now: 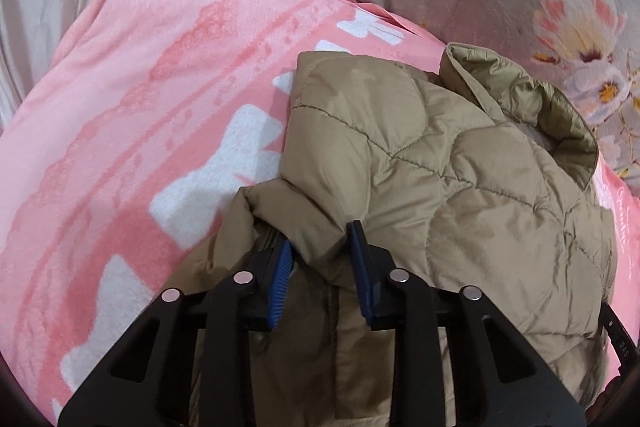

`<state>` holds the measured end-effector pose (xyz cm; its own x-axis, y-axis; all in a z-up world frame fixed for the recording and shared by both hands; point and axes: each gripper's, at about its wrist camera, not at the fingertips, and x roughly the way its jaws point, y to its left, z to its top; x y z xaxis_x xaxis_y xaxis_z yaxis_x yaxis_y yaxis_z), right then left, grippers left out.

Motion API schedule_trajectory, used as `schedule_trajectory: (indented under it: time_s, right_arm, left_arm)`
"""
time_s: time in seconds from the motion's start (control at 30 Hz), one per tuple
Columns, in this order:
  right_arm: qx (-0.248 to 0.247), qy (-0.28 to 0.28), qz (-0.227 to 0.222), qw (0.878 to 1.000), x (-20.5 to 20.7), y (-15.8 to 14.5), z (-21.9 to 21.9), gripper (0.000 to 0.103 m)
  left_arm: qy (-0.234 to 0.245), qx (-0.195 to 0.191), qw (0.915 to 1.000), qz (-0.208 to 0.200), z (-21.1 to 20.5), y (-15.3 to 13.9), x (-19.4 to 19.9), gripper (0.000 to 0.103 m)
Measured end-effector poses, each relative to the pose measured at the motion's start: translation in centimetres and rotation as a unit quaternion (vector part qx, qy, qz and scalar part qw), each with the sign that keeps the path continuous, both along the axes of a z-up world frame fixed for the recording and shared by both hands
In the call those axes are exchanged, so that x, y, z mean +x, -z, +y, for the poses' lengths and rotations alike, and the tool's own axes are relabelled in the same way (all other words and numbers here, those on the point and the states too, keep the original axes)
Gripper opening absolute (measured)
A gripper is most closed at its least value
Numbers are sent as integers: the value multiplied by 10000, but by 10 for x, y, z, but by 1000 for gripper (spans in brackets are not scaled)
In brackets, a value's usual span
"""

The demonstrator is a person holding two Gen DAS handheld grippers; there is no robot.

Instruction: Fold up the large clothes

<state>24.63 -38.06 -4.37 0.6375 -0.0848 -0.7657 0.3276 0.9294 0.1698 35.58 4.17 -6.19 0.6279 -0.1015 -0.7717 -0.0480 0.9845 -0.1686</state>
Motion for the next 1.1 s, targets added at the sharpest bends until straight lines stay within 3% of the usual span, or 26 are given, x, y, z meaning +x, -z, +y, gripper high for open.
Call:
schedule_trajectory:
  time_s: [0.27,0.4,0.57,0.7,0.8,0.93,1.0,1.1]
  right_arm:
    - [-409,-134,217,9988,6,8,13,5]
    - [-221,-145,298,9992,-12,-4,9,14]
    - [-31,122,-282,9995,-37,-44,2,24]
    - [220,-288,-438,9984,-2,-62,29,24]
    - [187,-674,-405,9967,34,-56,60,24]
    - [139,-947,-170,9953,71,-32,88,23]
    - [163,-1137,-26,9934,75,-22,98,20]
    - [-251,-1613,22,9866,61,-16,122,20]
  left_arm:
    - [75,684,9976,-79,-17,5,-5,26]
    - [320,1024,9941,-138,-17,-6,-22,26]
    - [659,673,9948,-388,-9,-55,-42,27]
    - [816,298,9950,-490,-41,-85,-16,37]
    - [863,189,9956,-308,-72,-77,13,38]
    - [773,407,9961,-75,-100,-46,38,38]
    - [752,472,9960,98,-101,-29,43,38]
    - [873,677,9939,47,-97,-18,33,38]
